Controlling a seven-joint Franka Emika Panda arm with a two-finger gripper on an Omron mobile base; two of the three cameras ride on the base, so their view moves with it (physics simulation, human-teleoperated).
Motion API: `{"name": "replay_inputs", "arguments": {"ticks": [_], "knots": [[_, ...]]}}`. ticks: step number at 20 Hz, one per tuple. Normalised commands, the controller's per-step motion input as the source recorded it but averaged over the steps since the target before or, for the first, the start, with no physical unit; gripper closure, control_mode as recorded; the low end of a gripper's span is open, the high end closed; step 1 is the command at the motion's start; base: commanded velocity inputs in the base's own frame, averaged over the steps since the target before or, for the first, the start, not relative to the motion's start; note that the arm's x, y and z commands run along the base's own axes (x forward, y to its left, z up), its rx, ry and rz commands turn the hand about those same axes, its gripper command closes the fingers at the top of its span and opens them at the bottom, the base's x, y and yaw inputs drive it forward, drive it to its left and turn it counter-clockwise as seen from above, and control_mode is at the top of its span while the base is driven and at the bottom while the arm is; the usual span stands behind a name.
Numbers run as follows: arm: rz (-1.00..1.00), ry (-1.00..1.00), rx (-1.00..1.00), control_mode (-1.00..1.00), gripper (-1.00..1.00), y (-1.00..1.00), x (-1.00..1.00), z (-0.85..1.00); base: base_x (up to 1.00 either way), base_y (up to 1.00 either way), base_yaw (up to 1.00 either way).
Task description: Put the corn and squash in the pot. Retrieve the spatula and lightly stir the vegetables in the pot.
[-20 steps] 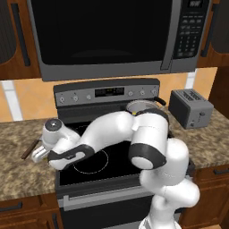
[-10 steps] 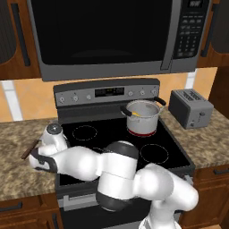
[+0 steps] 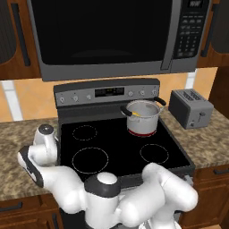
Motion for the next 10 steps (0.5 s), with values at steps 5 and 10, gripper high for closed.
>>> {"name": "replay_inputs", "arguments": {"ticks": [5, 10], "knots": [[0.0, -0.17, 0.0, -1.0, 1.0, -0.46, -0.8, 0.72, 0.0, 0.0, 0.0], [0.0, -0.17, -0.08, -1.0, 1.0, -0.98, -0.72, 0.75, 0.0, 0.0, 0.0]]}}
